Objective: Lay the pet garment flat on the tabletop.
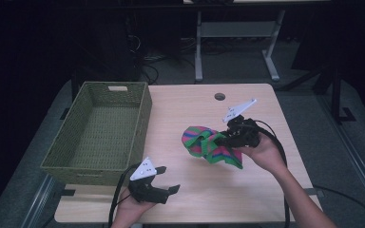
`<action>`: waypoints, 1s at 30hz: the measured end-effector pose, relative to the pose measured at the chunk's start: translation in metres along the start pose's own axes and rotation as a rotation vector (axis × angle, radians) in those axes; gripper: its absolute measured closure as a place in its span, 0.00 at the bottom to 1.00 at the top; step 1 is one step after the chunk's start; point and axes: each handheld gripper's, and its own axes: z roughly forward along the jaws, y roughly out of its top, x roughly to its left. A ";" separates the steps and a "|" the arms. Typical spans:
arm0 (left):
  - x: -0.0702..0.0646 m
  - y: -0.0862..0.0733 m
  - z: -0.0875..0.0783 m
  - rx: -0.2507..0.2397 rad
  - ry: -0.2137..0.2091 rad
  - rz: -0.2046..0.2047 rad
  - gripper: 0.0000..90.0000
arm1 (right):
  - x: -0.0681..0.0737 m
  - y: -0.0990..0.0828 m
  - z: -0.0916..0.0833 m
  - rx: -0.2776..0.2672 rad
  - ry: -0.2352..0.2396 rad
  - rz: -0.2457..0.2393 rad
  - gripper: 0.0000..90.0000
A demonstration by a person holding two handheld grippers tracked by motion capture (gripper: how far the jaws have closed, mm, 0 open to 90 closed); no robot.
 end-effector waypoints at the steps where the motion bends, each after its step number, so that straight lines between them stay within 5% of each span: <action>1: 0.000 0.000 0.000 -0.001 -0.001 -0.001 0.19 | 0.001 -0.003 0.000 -0.007 -0.001 -0.002 0.81; 14: 0.001 0.000 -0.001 -0.005 0.004 -0.007 0.19 | 0.016 -0.019 0.005 0.006 0.009 0.002 0.80; 30: 0.001 0.000 -0.004 -0.014 0.004 -0.010 0.19 | 0.030 -0.038 0.043 0.058 0.048 0.042 0.80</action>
